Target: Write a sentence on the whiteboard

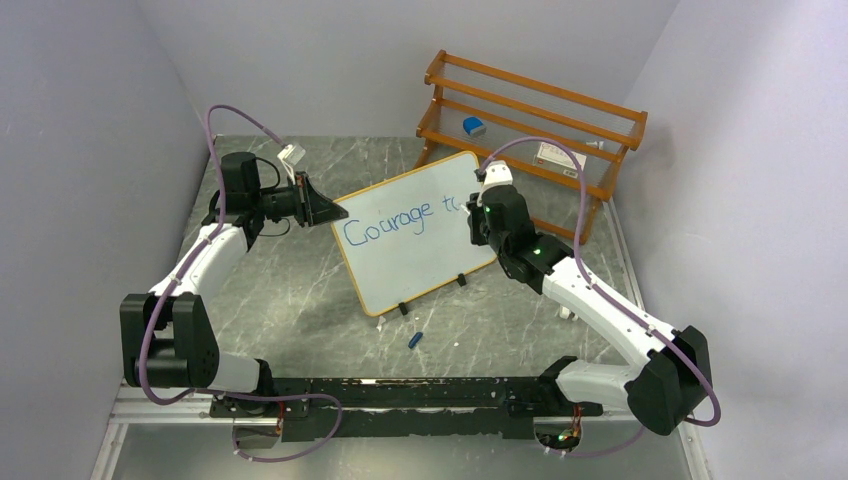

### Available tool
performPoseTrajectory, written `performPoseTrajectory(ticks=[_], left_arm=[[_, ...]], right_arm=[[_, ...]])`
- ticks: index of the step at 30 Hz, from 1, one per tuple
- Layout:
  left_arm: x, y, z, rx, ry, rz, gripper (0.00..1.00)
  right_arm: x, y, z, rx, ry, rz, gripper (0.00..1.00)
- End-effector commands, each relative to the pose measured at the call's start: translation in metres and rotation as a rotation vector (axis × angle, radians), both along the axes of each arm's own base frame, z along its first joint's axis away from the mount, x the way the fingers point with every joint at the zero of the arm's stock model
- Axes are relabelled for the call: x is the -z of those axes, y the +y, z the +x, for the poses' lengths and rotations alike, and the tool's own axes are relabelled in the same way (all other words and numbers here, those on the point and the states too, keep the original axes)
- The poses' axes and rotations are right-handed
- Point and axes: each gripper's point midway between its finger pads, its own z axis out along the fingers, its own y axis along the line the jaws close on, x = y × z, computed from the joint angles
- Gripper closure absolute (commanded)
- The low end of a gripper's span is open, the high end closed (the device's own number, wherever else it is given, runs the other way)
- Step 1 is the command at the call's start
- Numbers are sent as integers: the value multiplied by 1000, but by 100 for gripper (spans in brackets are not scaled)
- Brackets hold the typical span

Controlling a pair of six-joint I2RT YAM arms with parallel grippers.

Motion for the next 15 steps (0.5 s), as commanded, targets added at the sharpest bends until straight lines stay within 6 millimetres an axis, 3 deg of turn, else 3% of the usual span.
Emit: performPoseTrajectory(ticks=[1, 15], left_arm=[[20, -5, -3, 4, 47, 38, 95], [21, -5, -2, 0, 50, 41, 95]], right_arm=[[-13, -2, 9, 33, -47, 31, 100], [-30, 1, 5, 8, -86, 70, 100]])
